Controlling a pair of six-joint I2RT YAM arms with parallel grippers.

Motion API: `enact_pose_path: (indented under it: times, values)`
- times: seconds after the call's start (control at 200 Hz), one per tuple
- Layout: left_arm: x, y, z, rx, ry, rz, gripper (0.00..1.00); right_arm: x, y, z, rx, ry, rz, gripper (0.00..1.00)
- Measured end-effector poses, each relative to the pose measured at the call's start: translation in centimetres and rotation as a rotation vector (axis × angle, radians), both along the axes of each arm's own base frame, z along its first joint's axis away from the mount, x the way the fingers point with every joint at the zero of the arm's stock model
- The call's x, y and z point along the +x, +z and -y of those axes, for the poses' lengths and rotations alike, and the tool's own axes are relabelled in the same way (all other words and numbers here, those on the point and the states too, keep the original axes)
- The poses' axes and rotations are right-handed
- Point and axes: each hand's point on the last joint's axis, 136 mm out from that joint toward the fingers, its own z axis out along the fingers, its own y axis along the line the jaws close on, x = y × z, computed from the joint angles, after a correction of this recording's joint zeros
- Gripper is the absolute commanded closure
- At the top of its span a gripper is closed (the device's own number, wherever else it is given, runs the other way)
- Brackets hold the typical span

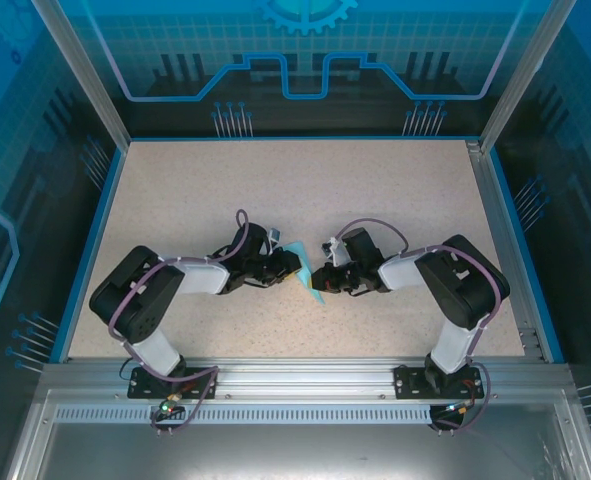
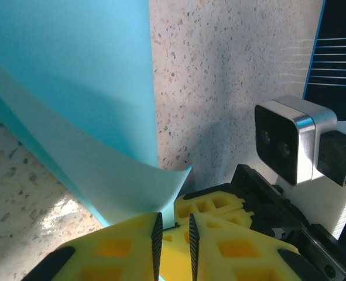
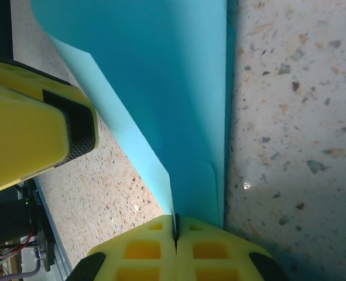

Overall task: Fold a paper plane with a square sheet of paper (pick it up from the middle)
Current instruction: Fold the wing for the fifth time at the center of the table.

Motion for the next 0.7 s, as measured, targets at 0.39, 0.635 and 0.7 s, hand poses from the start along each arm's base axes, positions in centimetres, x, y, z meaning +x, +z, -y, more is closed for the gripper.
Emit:
enact_pose_path:
  times: [0.39, 0.635, 0.7]
  values:
    - [1.1, -1.6, 0.7, 0.012, -0.006, -0.008, 0.76, 0.0, 0.0, 0.0, 0.004, -0.004, -0.007, 0.95]
    - [1.2, -2.5, 0.7, 0.032, -0.019, -0.014, 0.75, 0.0, 0.0, 0.0, 0.007, -0.004, -0.01, 0.94]
    - [1.3, -2.5, 0.8, 0.028, -0.022, -0.01, 0.72, 0.0, 0.0, 0.0, 0.006, -0.004, -0.012, 0.95]
